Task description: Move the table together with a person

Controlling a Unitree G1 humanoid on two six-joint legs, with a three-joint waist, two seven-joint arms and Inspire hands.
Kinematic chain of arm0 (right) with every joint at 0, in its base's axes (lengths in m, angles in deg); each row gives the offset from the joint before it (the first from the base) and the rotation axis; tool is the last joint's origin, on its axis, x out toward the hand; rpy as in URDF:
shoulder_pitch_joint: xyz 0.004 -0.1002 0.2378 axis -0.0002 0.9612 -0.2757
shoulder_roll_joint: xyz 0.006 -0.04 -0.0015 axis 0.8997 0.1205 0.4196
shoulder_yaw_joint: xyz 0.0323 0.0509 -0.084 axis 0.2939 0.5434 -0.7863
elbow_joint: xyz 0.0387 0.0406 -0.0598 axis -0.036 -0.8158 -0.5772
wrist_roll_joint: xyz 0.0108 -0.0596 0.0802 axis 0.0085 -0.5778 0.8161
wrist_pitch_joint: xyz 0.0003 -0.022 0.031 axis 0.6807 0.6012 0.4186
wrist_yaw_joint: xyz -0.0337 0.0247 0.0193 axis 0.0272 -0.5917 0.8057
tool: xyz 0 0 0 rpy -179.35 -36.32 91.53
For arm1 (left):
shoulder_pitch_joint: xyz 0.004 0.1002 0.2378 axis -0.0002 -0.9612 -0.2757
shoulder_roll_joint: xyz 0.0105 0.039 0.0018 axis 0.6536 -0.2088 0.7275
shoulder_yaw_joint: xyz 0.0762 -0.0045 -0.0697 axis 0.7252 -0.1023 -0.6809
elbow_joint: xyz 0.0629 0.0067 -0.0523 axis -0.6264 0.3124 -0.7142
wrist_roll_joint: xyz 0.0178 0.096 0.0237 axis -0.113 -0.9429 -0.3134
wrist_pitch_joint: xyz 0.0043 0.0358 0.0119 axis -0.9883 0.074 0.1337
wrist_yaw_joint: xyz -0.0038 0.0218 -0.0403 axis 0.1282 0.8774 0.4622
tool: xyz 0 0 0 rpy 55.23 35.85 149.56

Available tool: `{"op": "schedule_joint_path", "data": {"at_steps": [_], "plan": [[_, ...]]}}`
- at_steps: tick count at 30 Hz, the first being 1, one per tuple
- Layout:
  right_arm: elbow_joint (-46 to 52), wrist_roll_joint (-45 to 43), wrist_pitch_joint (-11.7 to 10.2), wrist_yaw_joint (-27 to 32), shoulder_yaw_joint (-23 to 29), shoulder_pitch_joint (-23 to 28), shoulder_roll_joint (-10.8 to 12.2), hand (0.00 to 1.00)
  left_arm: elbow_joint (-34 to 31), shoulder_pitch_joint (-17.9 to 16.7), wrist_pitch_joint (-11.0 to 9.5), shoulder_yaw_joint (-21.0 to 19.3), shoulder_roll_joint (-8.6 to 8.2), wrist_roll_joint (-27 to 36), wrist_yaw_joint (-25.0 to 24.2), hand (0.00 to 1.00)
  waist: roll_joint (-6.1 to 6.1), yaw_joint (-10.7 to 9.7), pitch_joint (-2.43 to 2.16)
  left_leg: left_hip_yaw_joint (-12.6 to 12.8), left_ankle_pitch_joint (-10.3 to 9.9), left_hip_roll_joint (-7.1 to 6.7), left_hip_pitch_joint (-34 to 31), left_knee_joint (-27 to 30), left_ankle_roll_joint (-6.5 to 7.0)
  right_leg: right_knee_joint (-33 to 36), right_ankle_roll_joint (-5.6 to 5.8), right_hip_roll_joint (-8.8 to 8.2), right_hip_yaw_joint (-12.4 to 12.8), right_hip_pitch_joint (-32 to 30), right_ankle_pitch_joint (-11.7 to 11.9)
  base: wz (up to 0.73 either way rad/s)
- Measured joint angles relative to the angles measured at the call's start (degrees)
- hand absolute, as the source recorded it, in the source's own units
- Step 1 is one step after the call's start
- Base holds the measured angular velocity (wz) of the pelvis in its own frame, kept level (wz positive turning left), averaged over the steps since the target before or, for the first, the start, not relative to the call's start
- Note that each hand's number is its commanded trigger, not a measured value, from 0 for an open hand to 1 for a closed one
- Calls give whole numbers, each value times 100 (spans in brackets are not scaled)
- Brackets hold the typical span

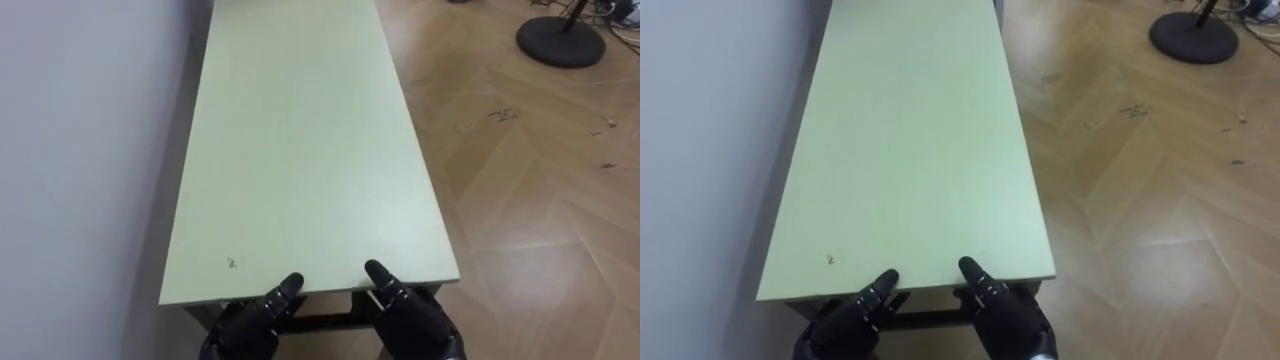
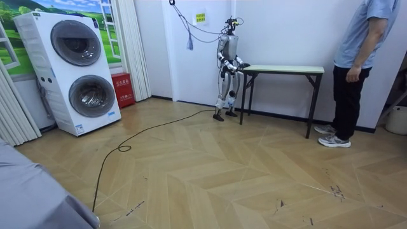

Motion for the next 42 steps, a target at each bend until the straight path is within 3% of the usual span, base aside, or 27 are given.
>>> {"op": "schedule_joint_path", "data": {"at_steps": [10,14,17,24,28,32,35,40,42], "plan": [[-13,-5,120,-331,60,4,-75,0,59,58,186,17,38,-80,-233,0,-24,2,-14,9,0,2,-3,1,-1,0,0,0,-29,-5,0,0],[-23,1,121,-346,34,12,-79,0,126,82,191,46,171,-413,-335,0,-85,13,-34,17,1,7,0,-17,-1,-1,0,4,3,-14,0,0],[-113,-15,122,-356,36,2,-77,0,253,157,192,51,179,-709,-371,0,-113,26,-46,29,0,7,8,-12,-1,1,0,3,9,-4,0,0],[-703,-1208,121,-358,11,-66,-174,0,796,327,200,107,227,-2076,-385,0,-121,31,-39,36,-1,11,-96,53,-2,-2,0,3,-69,-25,0,0],[-974,-1816,119,-359,-4,-73,-284,0,906,332,196,105,251,-2414,-387,0,-102,35,-37,35,-1,16,-142,43,-2,-1,0,4,-42,-93,0,-2],[-1704,-2211,116,-351,-19,-202,-305,0,1542,441,186,110,265,-2911,-415,0,-98,27,-39,9,1,18,-115,33,-5,-5,0,7,-45,-70,0,0],[-2049,-2414,116,-291,-161,-246,-449,0,1717,431,185,110,325,-3011,-326,0,-130,25,-36,25,5,23,-172,38,-10,4,0,10,-41,-122,0,0],[-2458,-2692,111,-240,-150,-429,-456,0,1984,487,165,35,403,-3150,-293,0,-217,21,-31,97,10,45,-189,73,-14,0,-1,16,-98,-118,1,-2],[-2883,-2887,110,-216,-121,-566,-443,0,2382,625,56,4,389,-3247,-255,0,-235,27,-38,97,10,48,-184,54,-14,-5,-1,15,-160,-111,1,0]]}}
